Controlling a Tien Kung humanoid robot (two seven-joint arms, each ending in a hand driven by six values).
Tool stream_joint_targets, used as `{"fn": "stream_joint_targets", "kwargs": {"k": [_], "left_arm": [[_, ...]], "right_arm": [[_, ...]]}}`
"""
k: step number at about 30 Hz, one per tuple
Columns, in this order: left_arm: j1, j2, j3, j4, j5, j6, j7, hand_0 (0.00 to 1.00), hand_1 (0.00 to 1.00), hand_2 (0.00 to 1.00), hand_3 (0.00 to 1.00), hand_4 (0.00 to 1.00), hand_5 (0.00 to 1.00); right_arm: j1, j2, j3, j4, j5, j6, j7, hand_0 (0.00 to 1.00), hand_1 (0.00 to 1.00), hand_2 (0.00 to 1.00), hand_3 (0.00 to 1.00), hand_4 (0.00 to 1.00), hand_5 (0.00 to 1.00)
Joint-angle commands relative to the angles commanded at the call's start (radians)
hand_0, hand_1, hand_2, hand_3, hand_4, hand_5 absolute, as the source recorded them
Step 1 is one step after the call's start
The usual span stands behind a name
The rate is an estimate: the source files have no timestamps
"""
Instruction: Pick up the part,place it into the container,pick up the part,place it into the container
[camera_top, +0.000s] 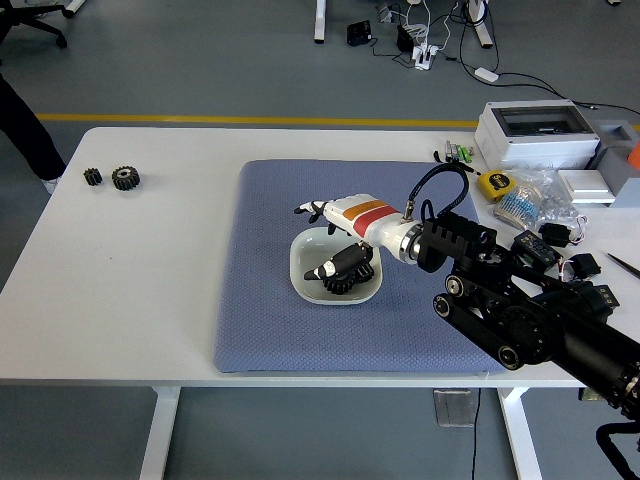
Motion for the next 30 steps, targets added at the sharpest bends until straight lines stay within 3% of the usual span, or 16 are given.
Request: {"fn": "stream_joint_targets", "kwargs": {"k": [4,5,10,11,16,17,20,22,23,28,29,30], "left_arm": [[0.004,0.002,-0.005,0.0,0.006,0.0,0.001,0.712,0.672,0.672,0.566,0.601,0.571],[0.004,0.003,-0.006,0.0,0.007,0.0,0.0,0.711,0.672,0.672,0.567,0.602,0.571],[0.004,0.003,-0.008,0.0,0.009,0.0,-0.001,0.711,0.672,0.672,0.567,0.602,0.571],[0.004,0.003,-0.008,0.0,0.009,0.0,-0.002,0.712,0.672,0.672,0.566,0.601,0.571],[0.005,0.002,-0.005,0.0,0.006,0.0,-0.003,0.712,0.672,0.672,0.566,0.601,0.571],[0.006,0.002,-0.004,0.0,0.005,0.0,-0.003,0.712,0.672,0.672,0.566,0.602,0.571],[0.011,0.001,-0.002,0.0,0.004,0.0,-0.002,0.712,0.672,0.672,0.566,0.602,0.571],[0.014,0.001,-0.002,0.0,0.005,0.001,-0.001,0.712,0.672,0.672,0.566,0.602,0.571],[0.015,0.002,-0.002,0.0,0.005,0.001,-0.001,0.712,0.672,0.671,0.567,0.602,0.572],[0.008,0.004,0.011,0.0,-0.004,0.0,-0.007,0.712,0.672,0.671,0.567,0.602,0.572],[0.006,0.004,0.014,0.0,-0.006,0.0,-0.007,0.711,0.672,0.672,0.566,0.601,0.571],[0.005,0.005,0.016,0.0,-0.008,0.0,-0.008,0.711,0.672,0.672,0.566,0.601,0.571]], "right_arm": [[0.004,-0.044,0.06,0.033,-0.024,-0.011,-0.009,0.399,0.558,0.782,0.881,0.998,0.497],[0.004,-0.053,0.074,0.031,-0.029,-0.012,-0.012,0.397,0.552,0.761,0.822,0.998,0.5],[-0.013,-0.102,0.165,-0.024,-0.032,-0.02,-0.021,0.397,0.552,0.761,0.822,0.998,0.5],[-0.02,-0.112,0.181,-0.035,-0.019,-0.025,-0.021,0.444,0.568,0.746,0.793,0.998,0.504],[-0.104,-0.176,0.291,-0.065,0.164,-0.079,-0.011,0.444,0.568,0.746,0.793,0.998,0.504],[-0.125,-0.187,0.322,-0.062,0.203,-0.088,-0.006,0.692,0.674,0.769,0.782,0.998,0.527],[-0.189,-0.224,0.411,-0.048,0.325,-0.101,0.022,0.692,0.674,0.769,0.782,0.998,0.527],[-0.224,-0.245,0.459,-0.035,0.416,-0.093,0.04,0.692,0.674,0.769,0.782,0.998,0.527],[-0.239,-0.253,0.477,-0.027,0.455,-0.088,0.048,0.762,0.741,0.798,0.784,0.998,0.661],[-0.336,-0.293,0.573,0.043,0.663,-0.036,0.093,0.762,0.741,0.798,0.784,0.998,0.661],[-0.356,-0.3,0.591,0.057,0.709,-0.023,0.097,0.773,0.757,0.8,0.792,0.998,0.813],[-0.377,-0.306,0.609,0.073,0.754,-0.008,0.099,0.773,0.757,0.8,0.792,0.998,0.813]]}}
